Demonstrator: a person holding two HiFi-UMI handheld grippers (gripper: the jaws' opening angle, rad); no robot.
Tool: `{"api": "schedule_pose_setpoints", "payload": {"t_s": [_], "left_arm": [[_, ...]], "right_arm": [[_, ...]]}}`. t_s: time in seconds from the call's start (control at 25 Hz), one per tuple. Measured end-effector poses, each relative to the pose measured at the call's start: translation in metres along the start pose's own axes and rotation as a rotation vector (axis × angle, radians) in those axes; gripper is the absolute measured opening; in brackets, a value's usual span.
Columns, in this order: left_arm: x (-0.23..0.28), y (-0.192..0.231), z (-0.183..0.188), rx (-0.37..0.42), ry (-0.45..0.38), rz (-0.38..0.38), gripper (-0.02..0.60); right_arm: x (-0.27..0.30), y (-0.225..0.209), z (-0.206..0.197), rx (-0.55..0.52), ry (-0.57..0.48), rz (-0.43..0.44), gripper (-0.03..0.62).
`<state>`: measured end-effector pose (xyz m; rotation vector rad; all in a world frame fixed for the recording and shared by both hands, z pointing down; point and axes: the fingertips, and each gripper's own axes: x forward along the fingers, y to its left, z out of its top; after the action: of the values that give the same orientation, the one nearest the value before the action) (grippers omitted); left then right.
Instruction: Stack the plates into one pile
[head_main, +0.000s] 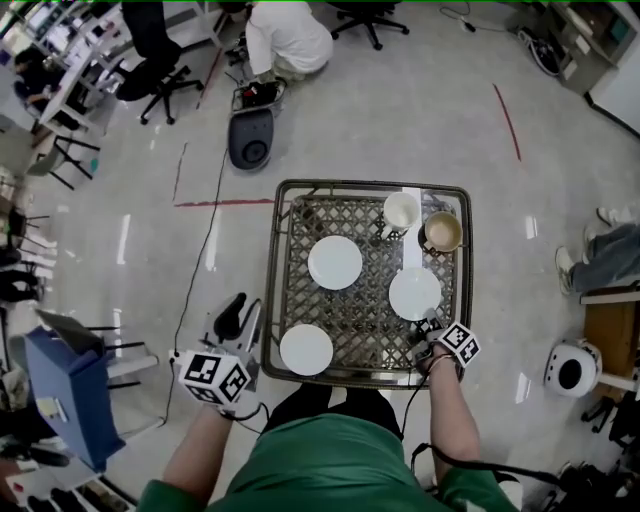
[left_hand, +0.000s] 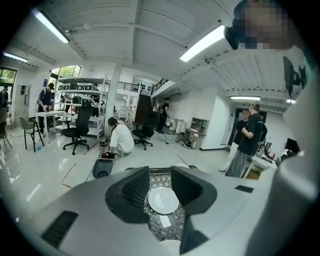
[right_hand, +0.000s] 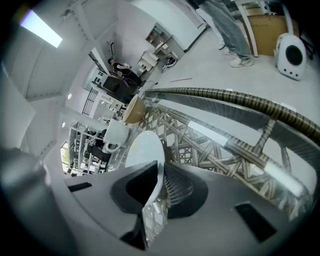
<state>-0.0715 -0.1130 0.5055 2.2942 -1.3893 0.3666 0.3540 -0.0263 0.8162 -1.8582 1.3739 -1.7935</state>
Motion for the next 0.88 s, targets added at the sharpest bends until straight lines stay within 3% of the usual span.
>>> {"api": "schedule_pose_setpoints", "payload": {"t_s": [0.24,0.52,0.88], "left_arm": [[-0.009,0.004,-0.003,-0.012,-0.019,0.017,0.146],[-0.011,-0.002,-0.003,0.013,-0.033,-0.004,0.146],[-0.027,0.008,-0.009,-0.017,-0.059,-0.009,0.146]], "right_arm": [[-0.004,0.005,0.004,0.053,-0.041,0.056,0.043],[-0.023,0.043,0.016,-0.01,-0.079,0.149,0.028],[-0.03,0.078,0.01,-0.041,-0.07,0.239,0.028]]}}
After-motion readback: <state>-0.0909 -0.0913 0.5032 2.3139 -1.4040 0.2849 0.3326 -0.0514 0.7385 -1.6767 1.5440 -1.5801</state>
